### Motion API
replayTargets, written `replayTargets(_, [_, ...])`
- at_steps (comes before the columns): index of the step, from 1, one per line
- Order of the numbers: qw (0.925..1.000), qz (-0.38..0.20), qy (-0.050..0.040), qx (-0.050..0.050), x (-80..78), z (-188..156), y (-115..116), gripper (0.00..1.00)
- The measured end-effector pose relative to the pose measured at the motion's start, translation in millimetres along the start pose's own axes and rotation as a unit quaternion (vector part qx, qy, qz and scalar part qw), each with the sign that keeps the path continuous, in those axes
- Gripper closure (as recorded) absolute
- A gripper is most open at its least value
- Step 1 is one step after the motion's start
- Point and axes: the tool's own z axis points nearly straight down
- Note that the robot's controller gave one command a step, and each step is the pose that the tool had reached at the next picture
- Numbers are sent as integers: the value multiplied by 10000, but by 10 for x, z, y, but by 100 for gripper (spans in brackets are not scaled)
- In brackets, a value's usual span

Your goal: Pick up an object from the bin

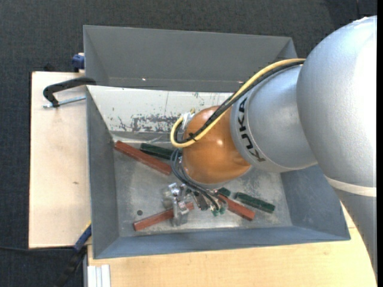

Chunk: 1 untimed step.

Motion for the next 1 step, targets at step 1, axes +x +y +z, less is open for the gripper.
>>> replayTargets(1, [9998, -172, -75, 11, -101, -1832, -14, 100])
